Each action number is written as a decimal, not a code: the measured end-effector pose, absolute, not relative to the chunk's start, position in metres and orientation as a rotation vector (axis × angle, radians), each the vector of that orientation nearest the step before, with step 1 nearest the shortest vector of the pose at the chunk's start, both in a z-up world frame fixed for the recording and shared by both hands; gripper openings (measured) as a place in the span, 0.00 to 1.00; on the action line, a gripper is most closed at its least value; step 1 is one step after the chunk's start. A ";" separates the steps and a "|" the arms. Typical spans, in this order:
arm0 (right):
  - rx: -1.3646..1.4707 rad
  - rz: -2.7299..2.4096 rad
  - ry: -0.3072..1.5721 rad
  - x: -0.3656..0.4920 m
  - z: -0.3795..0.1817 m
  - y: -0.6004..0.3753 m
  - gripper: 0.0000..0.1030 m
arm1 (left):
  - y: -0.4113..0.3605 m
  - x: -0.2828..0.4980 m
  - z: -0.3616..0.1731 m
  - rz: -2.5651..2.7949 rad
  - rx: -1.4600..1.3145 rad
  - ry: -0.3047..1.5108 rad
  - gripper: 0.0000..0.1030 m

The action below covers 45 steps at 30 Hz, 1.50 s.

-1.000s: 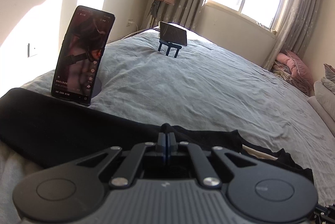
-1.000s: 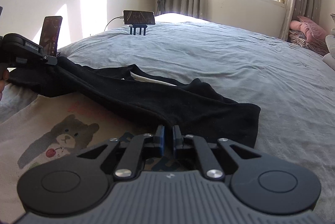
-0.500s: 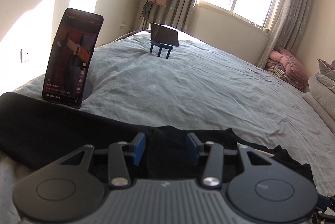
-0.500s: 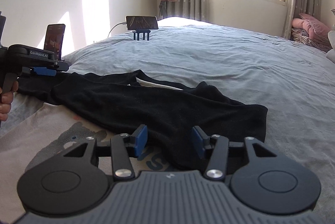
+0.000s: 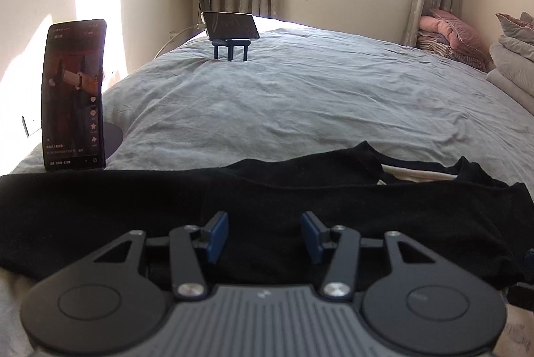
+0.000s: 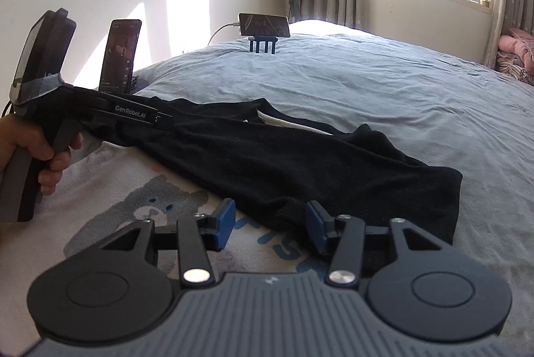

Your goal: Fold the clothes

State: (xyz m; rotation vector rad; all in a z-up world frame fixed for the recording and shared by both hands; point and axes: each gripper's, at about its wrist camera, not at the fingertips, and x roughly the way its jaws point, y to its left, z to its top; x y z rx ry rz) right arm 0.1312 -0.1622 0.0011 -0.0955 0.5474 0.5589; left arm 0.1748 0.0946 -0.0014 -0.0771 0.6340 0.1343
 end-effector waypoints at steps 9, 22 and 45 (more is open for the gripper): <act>-0.084 0.434 0.617 0.148 -0.009 -0.166 0.50 | 0.134 0.171 0.002 0.218 -0.264 0.660 0.34; 0.027 0.409 0.582 0.149 -0.003 -0.183 0.50 | 0.121 0.173 0.003 0.305 -0.145 0.617 0.19; -0.020 0.245 0.626 0.165 -0.017 -0.176 0.65 | 0.090 0.175 -0.001 0.146 -0.143 0.611 0.62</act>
